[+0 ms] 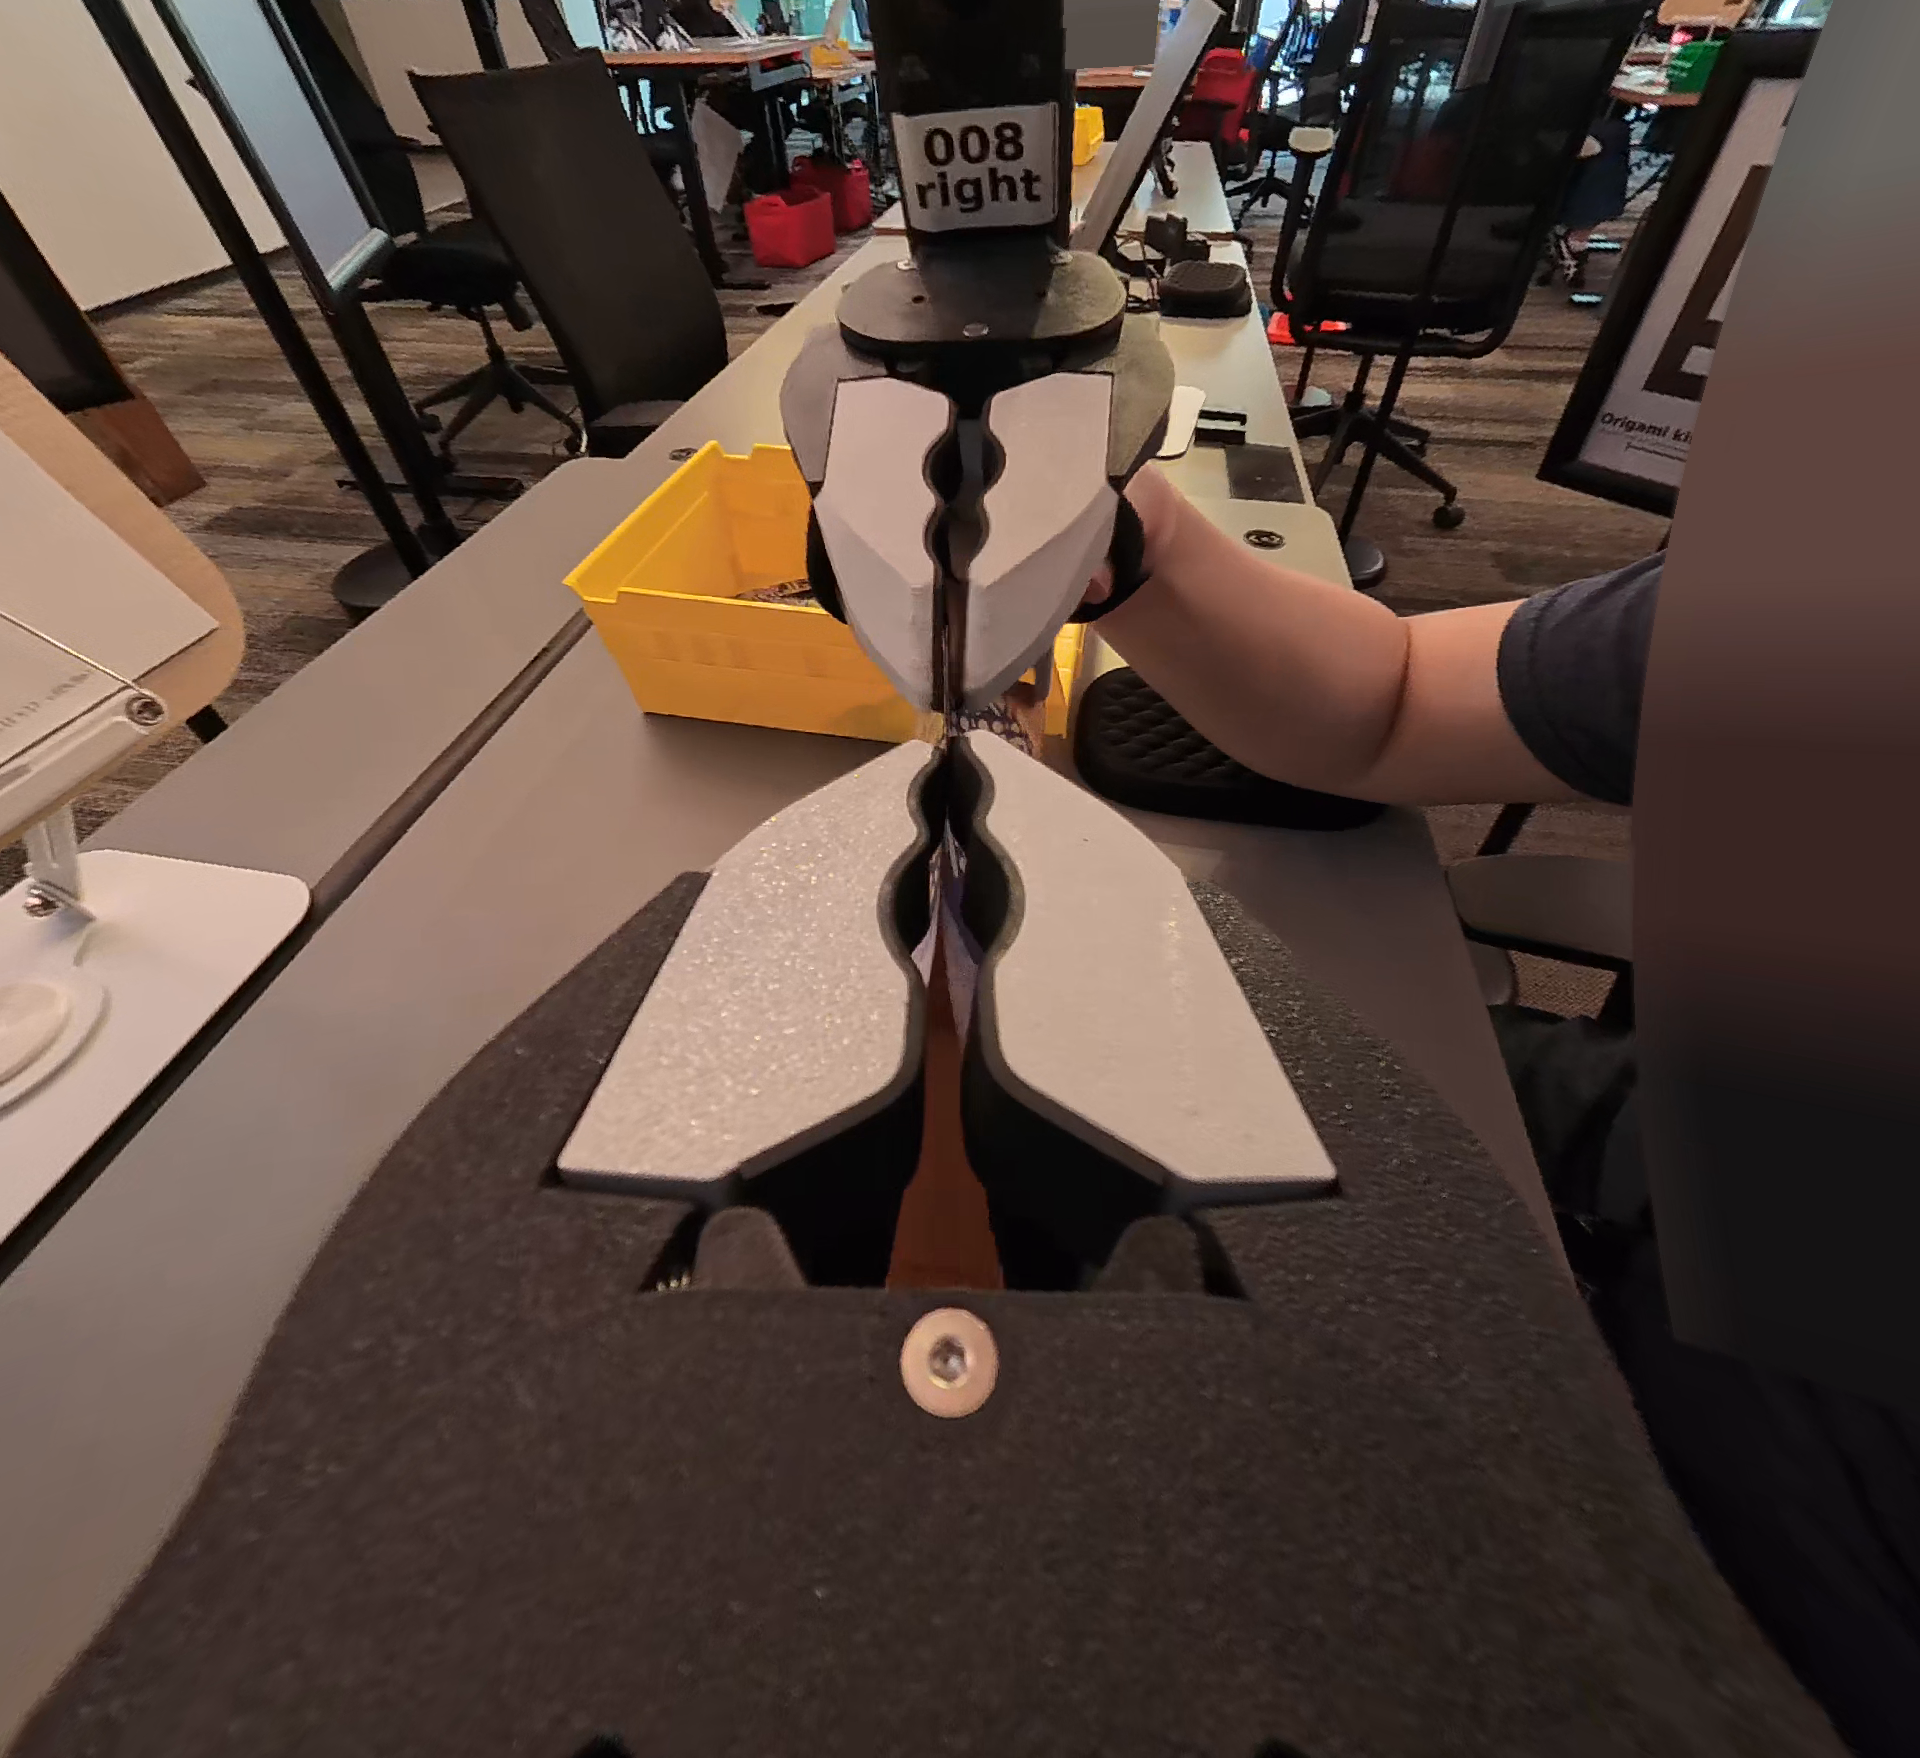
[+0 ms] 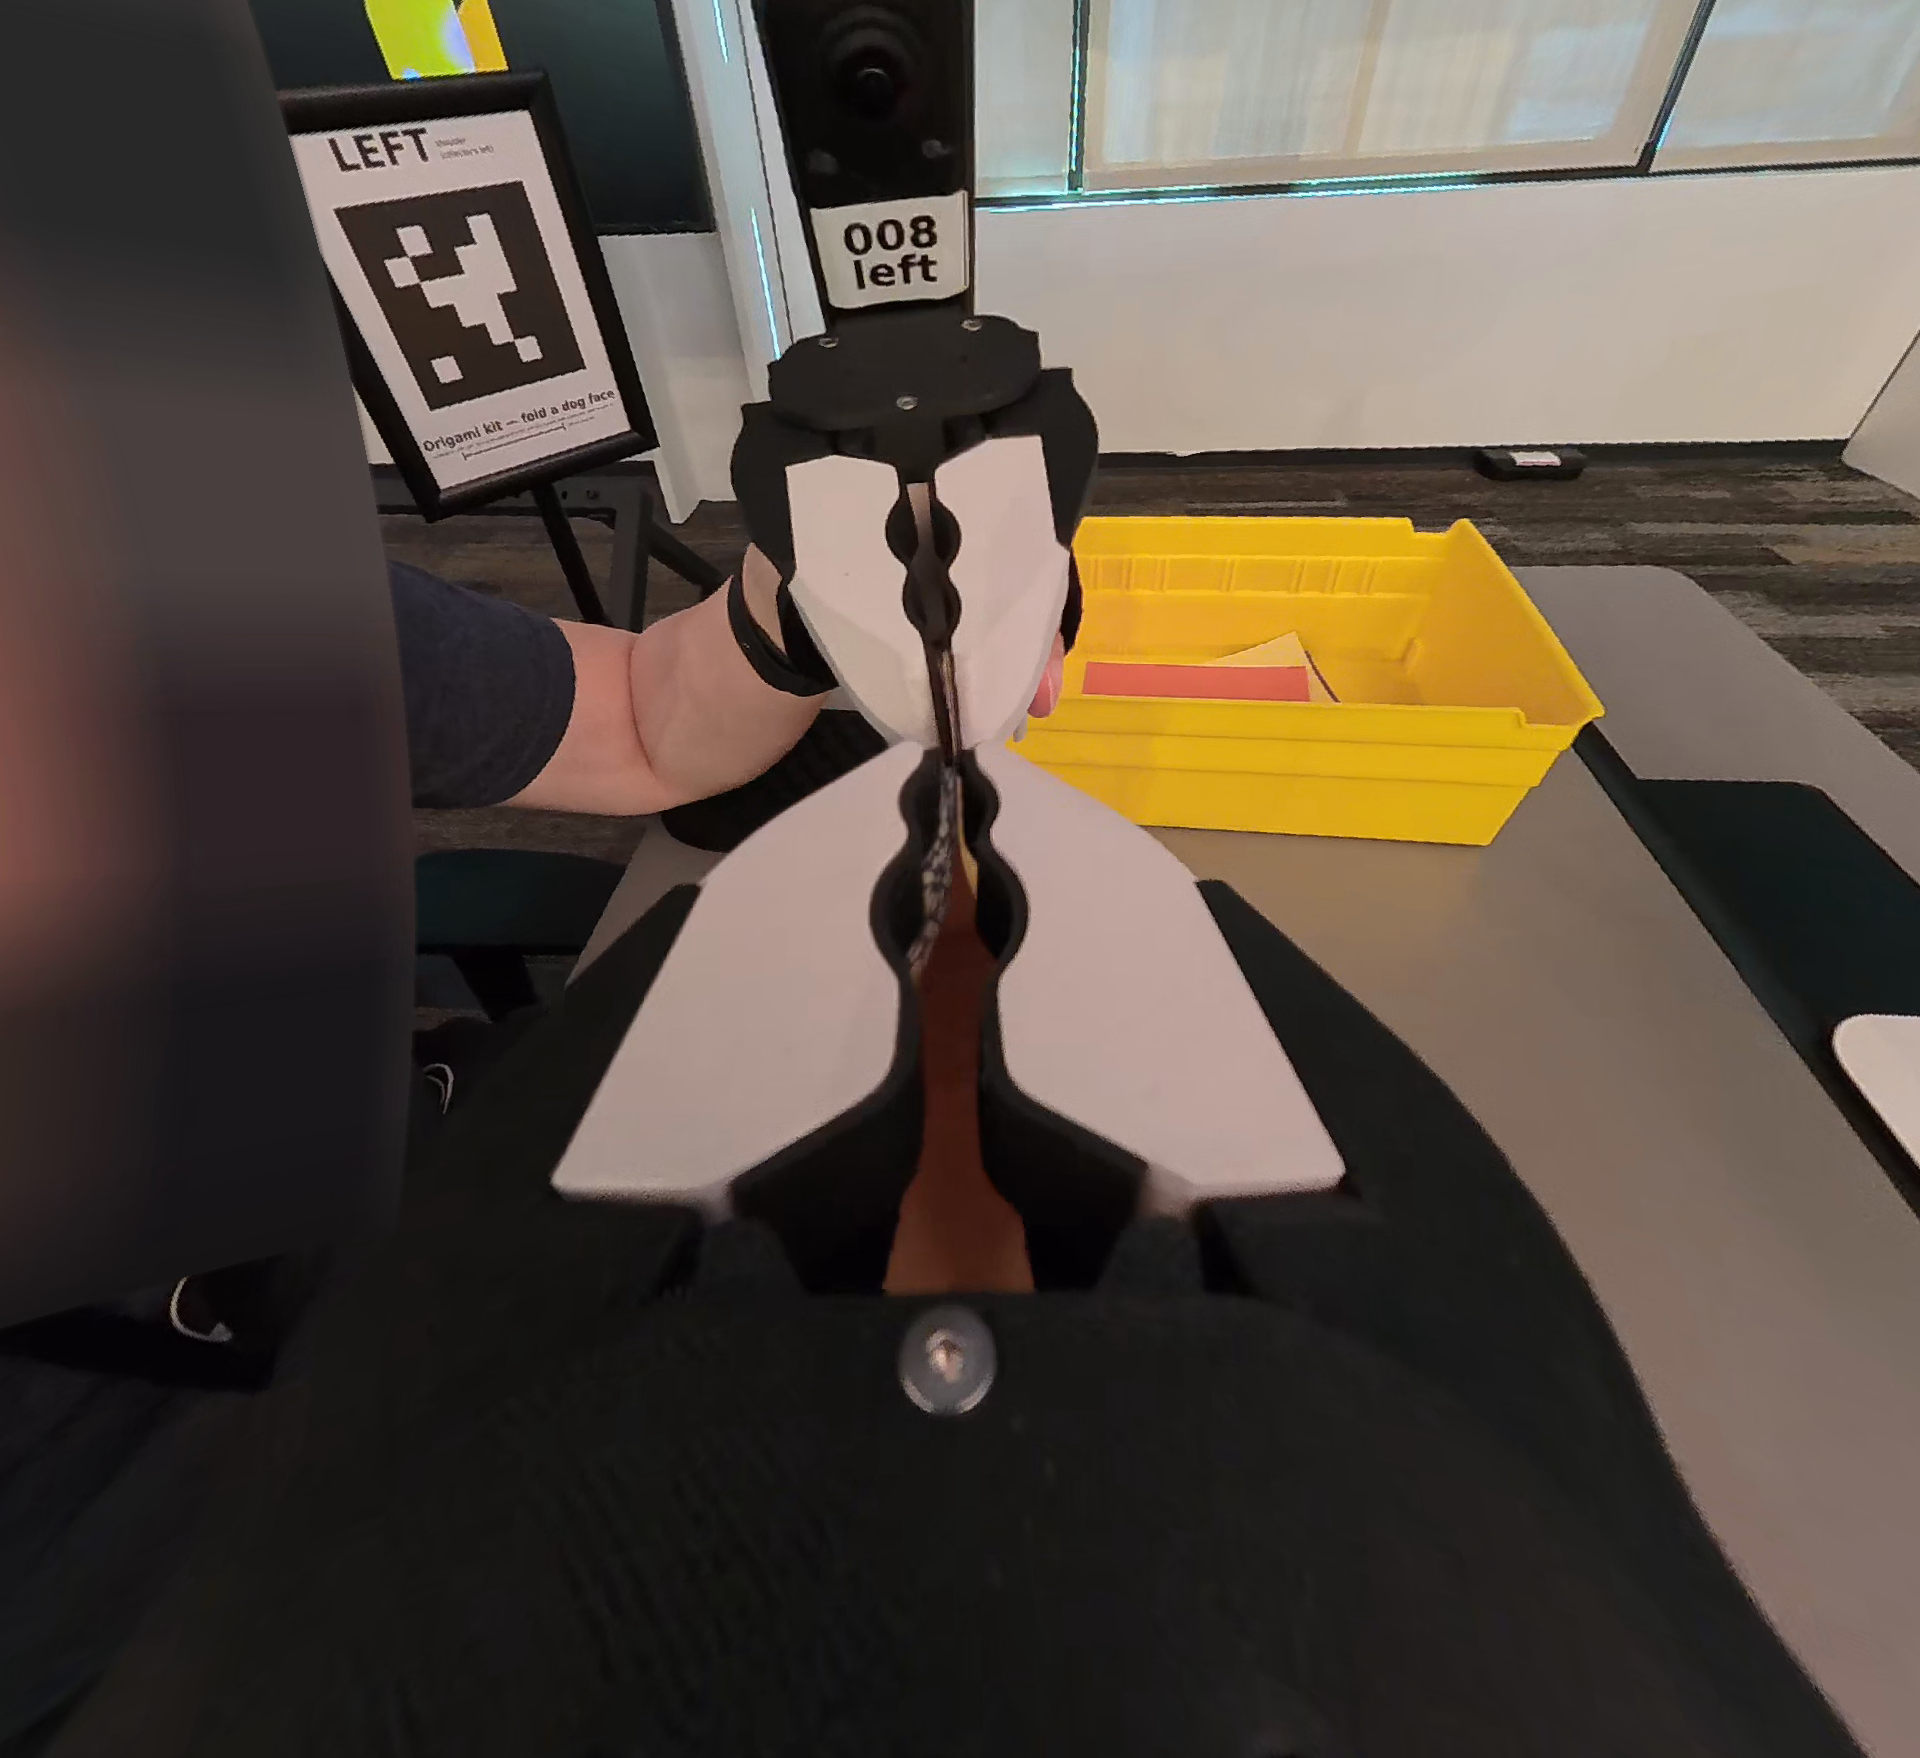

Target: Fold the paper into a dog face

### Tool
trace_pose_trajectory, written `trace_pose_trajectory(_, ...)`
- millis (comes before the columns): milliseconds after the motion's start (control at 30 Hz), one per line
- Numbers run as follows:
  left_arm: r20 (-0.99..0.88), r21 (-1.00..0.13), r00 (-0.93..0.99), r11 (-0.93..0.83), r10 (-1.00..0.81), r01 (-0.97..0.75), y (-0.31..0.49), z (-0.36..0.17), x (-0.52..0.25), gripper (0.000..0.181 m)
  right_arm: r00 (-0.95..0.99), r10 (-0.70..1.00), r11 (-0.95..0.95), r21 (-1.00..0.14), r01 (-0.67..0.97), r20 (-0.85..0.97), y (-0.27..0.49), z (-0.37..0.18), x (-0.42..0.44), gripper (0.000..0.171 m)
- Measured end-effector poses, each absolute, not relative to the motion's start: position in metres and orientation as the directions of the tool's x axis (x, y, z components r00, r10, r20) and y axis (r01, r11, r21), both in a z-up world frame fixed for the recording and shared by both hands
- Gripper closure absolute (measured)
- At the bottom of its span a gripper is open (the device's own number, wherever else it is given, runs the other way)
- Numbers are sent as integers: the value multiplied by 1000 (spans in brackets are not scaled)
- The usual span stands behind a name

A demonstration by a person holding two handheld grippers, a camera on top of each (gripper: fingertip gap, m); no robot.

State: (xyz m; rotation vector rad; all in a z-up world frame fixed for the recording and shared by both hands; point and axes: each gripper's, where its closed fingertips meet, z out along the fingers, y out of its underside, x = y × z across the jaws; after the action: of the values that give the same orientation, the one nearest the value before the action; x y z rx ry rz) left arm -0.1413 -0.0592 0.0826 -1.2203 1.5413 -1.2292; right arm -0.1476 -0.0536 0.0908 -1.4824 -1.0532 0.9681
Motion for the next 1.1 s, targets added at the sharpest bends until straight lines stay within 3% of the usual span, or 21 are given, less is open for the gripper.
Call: trace_pose_trajectory(1100,11,-971,-263,53,-965,-233,-68,73,-136,180,241,963,-152,-980,130,-118,-58,87,-148,169)
